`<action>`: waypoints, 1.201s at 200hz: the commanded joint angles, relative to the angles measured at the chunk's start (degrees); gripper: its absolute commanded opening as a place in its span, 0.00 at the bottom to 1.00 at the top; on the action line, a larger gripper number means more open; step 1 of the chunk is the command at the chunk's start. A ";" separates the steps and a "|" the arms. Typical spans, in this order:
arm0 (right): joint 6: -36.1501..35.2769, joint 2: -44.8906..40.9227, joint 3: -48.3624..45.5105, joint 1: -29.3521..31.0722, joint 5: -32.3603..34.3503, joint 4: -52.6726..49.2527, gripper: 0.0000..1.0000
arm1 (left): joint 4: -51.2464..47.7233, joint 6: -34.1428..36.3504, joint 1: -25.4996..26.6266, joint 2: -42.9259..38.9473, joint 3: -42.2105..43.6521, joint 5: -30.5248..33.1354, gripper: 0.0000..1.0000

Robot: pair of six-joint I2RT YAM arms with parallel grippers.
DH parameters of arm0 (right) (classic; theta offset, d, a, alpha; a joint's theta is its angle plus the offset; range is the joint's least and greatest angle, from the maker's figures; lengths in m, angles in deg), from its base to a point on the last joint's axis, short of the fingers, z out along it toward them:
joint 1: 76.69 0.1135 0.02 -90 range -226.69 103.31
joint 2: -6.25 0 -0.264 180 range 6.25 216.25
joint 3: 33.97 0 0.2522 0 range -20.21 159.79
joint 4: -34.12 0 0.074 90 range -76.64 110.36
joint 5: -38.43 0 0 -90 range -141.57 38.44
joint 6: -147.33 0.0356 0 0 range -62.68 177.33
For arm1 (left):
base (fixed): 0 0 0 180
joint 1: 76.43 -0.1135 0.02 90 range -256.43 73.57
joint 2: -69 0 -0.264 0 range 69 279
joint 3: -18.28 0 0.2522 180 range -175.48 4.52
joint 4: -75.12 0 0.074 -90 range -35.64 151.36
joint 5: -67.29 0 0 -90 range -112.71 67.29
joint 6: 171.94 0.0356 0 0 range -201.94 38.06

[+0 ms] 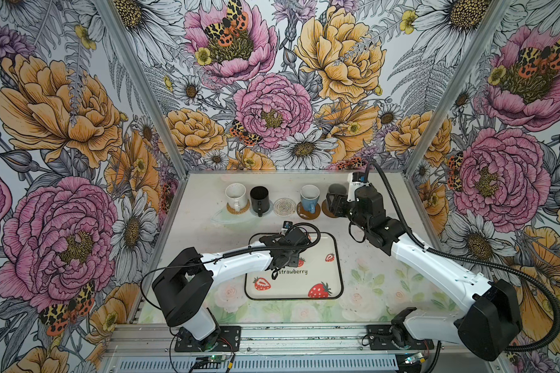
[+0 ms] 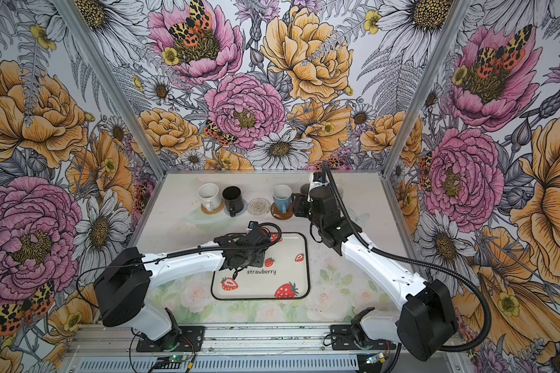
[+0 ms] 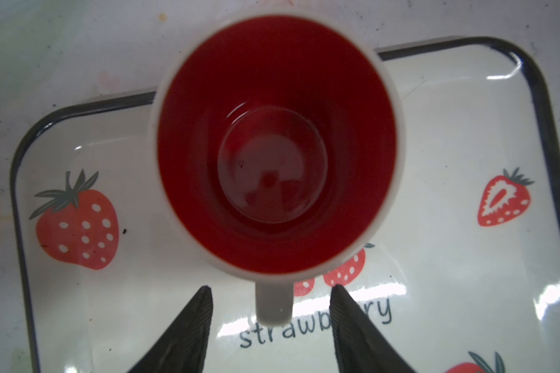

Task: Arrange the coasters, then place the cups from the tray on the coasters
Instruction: 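Lower the left gripper into the red-lined white mug on the tray and grip it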

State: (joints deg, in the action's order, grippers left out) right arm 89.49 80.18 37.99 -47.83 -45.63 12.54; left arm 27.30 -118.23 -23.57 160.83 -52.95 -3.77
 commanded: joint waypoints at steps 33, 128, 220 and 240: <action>0.71 0.85 -0.06 -0.56 -0.76 1.63 0.59 | 3.17 0.35 -1.30 2.21 -0.06 1.43 0.52; 0.88 1.22 0.01 -0.74 -1.38 1.89 0.59 | 5.38 1.54 -2.24 3.57 -0.18 2.07 0.37; 0.97 1.65 0.17 -0.96 -2.25 2.28 0.59 | 5.96 1.93 -3.11 4.76 0.08 2.10 0.23; 1.02 1.76 0.17 -1.00 -2.46 2.28 0.59 | 6.08 1.93 -3.20 4.84 0.08 2.24 0.19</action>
State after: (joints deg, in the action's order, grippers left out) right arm 89.90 81.08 37.99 -48.29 -47.38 13.00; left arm 31.39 -116.94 -25.99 165.07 -52.95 -3.62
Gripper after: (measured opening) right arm 0.588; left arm 0.206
